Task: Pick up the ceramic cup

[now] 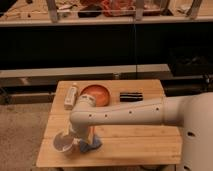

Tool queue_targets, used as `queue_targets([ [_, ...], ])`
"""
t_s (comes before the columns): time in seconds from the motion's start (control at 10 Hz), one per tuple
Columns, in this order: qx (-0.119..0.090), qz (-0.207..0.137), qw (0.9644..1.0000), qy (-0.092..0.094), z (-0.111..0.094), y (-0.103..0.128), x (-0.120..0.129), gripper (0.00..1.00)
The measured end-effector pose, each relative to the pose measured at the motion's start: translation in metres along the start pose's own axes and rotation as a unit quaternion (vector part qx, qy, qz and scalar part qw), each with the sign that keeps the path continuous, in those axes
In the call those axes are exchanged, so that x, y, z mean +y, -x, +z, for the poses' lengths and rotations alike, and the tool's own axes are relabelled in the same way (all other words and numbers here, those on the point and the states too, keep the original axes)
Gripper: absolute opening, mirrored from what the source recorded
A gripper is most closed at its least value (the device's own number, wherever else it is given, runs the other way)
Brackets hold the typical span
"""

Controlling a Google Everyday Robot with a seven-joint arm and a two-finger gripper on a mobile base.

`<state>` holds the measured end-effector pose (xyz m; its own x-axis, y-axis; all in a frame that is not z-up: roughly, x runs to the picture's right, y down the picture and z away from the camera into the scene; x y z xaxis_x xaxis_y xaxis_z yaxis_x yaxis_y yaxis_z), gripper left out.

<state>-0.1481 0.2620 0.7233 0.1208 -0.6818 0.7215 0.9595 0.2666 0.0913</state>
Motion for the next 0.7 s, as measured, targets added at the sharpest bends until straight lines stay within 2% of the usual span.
queue_targets([
  [0.7,-0.013,-0.003,0.9999,0.004,0.0095,-0.0024,-0.0025,0.8],
])
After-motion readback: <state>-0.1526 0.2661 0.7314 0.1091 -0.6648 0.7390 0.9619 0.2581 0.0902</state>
